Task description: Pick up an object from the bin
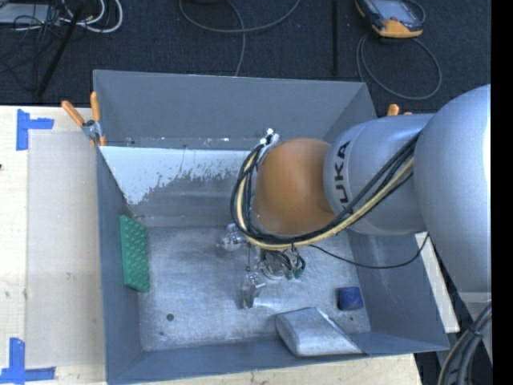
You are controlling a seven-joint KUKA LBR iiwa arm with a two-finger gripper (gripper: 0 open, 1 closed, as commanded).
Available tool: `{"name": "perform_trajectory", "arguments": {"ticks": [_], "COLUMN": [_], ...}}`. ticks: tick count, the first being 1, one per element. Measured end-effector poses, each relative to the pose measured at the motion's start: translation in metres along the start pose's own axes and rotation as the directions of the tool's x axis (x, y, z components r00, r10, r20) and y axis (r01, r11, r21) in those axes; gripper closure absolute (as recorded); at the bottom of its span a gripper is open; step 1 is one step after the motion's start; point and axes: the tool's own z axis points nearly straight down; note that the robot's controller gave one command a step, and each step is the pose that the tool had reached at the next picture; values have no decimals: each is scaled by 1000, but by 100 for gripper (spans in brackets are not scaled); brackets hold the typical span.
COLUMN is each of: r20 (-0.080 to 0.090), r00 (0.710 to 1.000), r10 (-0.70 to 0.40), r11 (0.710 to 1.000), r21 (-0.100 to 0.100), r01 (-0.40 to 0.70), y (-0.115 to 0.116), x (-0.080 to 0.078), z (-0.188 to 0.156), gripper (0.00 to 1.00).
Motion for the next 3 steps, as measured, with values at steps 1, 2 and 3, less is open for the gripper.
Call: {"name": "perform_trajectory", "arguments": {"ticks": [1,2,3], "r20": [-4,42,5], "r00": [989,996,988], "r10": [-149,81,153], "r11": [989,997,988], "r21": [3,6,2], "r01": [149,-81,-153], "y": [-34,-64,-86], "x": [82,85,10], "z": [-96,-17,-14], "gripper": [0,0,0]}}
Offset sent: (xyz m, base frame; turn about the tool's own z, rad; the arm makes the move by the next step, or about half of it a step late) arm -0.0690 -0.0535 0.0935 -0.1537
